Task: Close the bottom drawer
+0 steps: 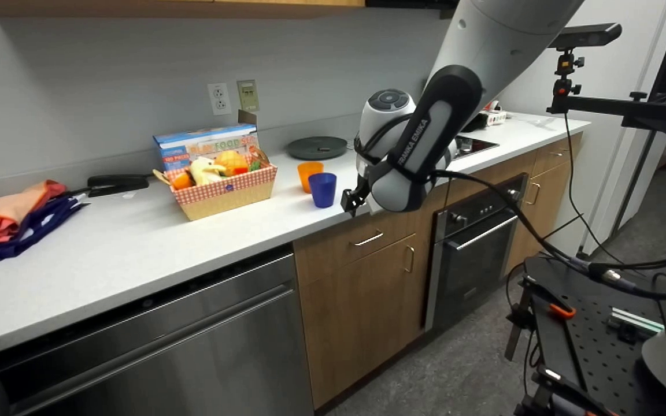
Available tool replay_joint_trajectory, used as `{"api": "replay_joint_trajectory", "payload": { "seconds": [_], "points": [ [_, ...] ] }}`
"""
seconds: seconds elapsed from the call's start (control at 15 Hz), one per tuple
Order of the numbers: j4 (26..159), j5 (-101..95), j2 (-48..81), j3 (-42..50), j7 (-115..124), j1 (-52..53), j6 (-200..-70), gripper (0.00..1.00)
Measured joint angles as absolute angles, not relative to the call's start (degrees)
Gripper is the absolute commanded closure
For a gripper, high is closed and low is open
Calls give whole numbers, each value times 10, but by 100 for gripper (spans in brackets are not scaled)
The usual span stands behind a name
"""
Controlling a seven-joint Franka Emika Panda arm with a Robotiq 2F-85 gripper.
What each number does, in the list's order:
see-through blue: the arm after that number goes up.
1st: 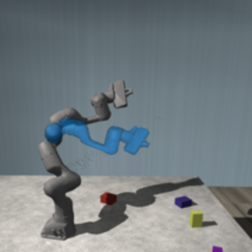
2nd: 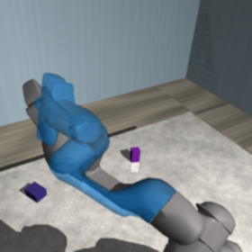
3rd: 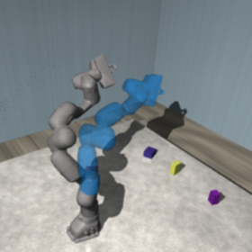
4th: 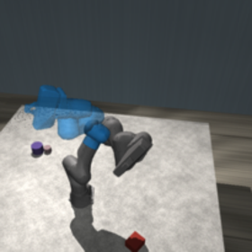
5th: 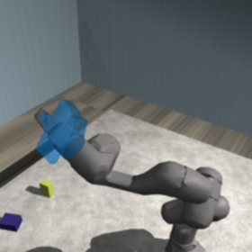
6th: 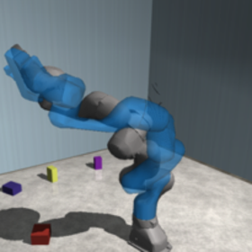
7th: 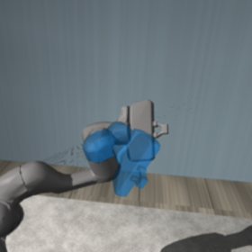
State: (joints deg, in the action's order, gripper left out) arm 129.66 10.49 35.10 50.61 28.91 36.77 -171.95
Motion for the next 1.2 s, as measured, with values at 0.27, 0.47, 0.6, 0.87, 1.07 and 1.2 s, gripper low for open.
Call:
{"api": "replay_joint_trajectory", "payload": {
  "seconds": [0.27, 0.47, 0.6, 0.87, 1.07, 1.2],
  "points": [
    [1328, 77, 306, 601, 290, 456, -1704, 0],
    [1345, 75, 284, 676, 290, 532, -1686, 0],
    [1356, 75, 276, 725, 290, 583, -1674, 0],
    [1380, 76, 266, 814, 293, 685, -1649, 0],
    [1391, 76, 263, 843, 296, 721, -1643, 0],
    [1393, 76, 263, 844, 296, 722, -1643, 0]
  ]
}}
